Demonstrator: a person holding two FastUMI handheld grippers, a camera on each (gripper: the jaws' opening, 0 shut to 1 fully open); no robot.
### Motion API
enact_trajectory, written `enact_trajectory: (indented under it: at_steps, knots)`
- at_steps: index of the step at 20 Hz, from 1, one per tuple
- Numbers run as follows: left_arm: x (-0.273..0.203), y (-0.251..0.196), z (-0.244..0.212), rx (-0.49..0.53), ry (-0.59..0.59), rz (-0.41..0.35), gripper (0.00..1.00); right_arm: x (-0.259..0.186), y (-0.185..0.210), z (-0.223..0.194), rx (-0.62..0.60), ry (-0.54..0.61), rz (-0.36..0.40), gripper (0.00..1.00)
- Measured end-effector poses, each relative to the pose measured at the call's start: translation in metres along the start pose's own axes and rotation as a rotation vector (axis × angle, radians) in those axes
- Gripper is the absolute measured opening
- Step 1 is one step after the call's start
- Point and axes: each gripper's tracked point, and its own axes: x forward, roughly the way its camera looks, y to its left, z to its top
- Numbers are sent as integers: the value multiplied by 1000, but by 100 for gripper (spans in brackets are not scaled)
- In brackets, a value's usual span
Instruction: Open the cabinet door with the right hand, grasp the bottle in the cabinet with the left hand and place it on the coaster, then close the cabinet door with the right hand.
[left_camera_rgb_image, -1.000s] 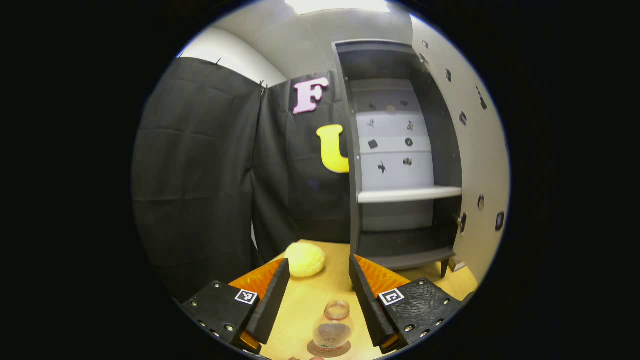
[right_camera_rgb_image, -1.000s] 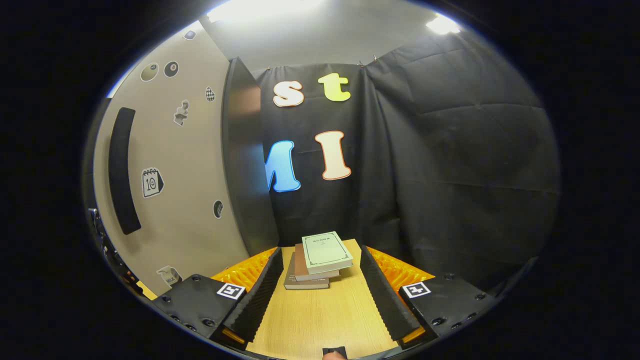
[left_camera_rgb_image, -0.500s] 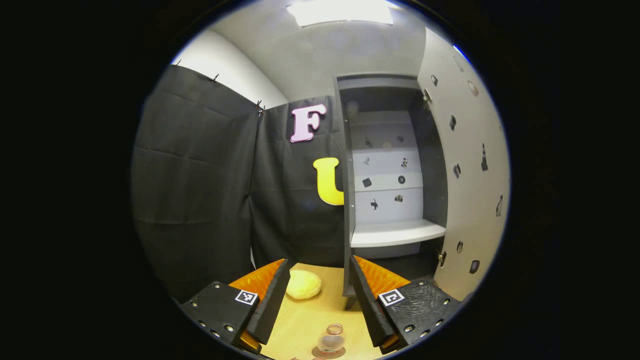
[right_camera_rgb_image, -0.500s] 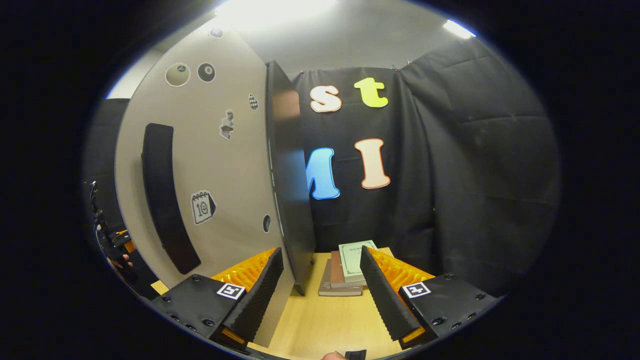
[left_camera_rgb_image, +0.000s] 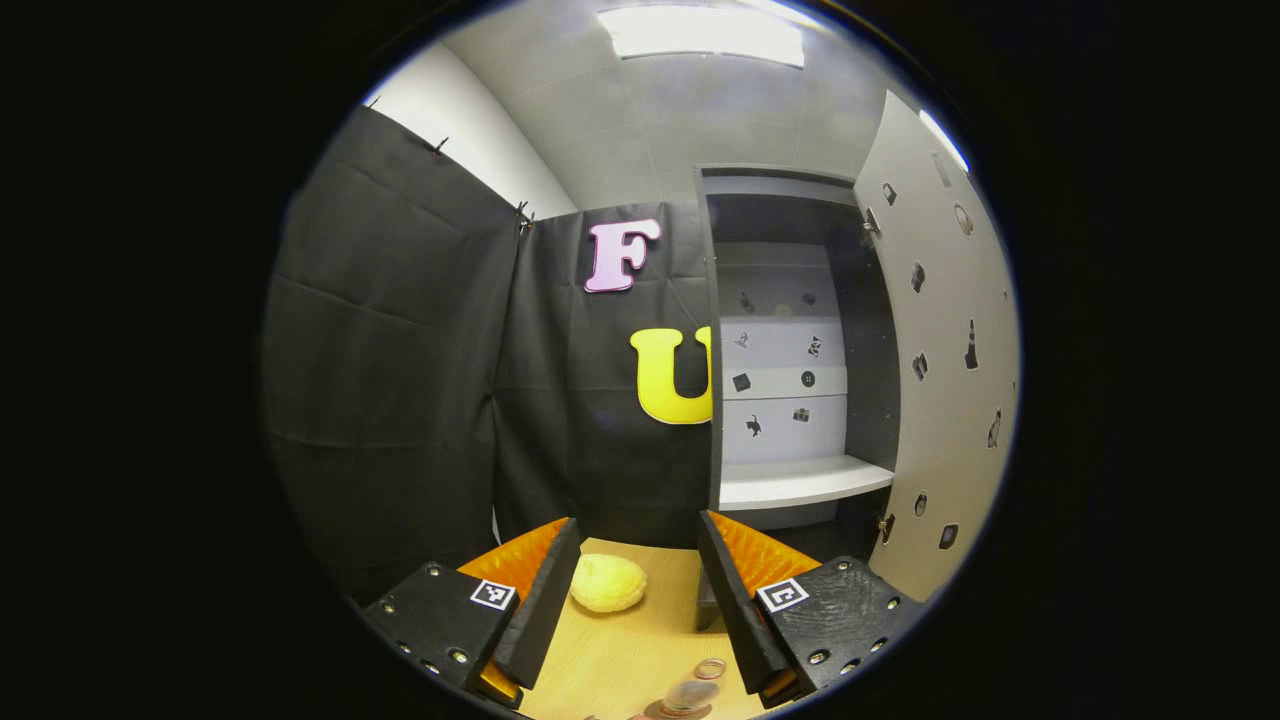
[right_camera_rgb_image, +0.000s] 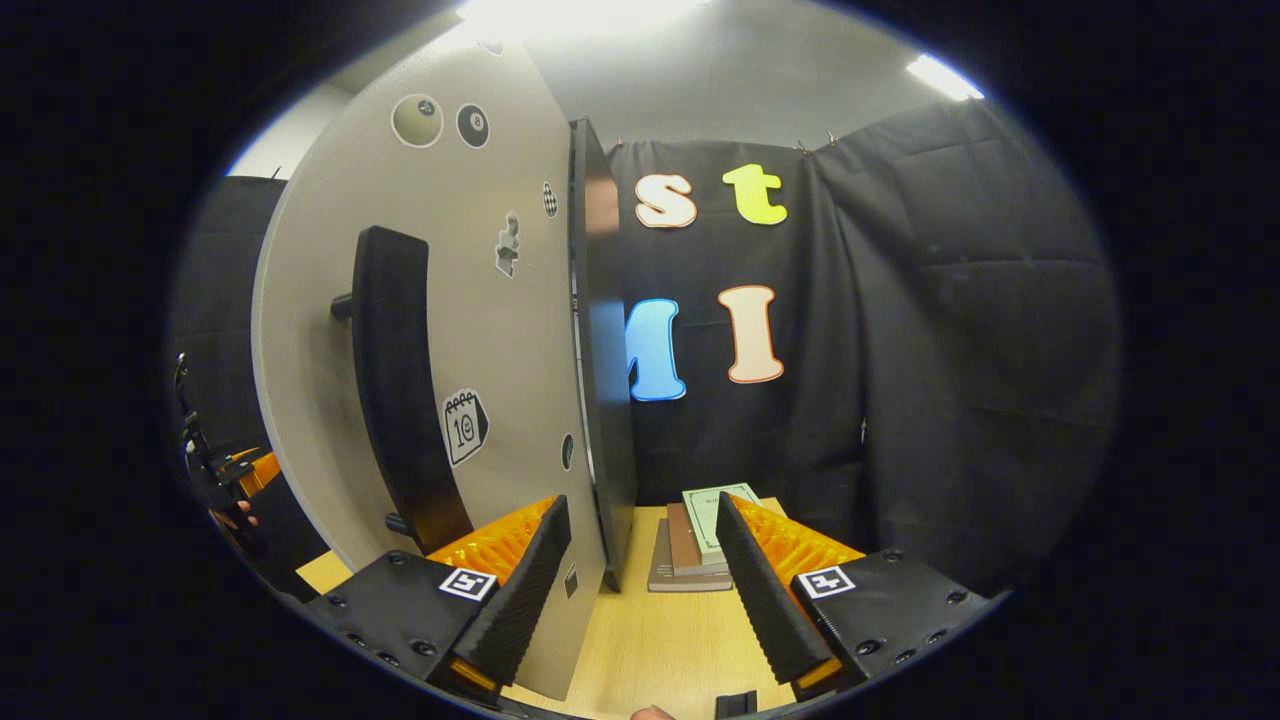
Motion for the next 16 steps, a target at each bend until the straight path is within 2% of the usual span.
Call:
enact_trajectory:
  at_steps: [1, 2, 10, 16]
  knots:
    - [3, 3, -2, -5, 4, 1, 70, 0, 3, 0, 0, 3, -6, 88]
    - [7, 11, -5, -9, 8, 1, 70, 0, 7, -1, -2, 8, -10, 93]
    - [13, 51, -13, -38, 16, -7, 70, 0, 68, 1, -49, 16, 47, 93]
    - [9, 85, -20, -38, 28, 6, 70, 7, 98, 13, -48, -16, 65, 93]
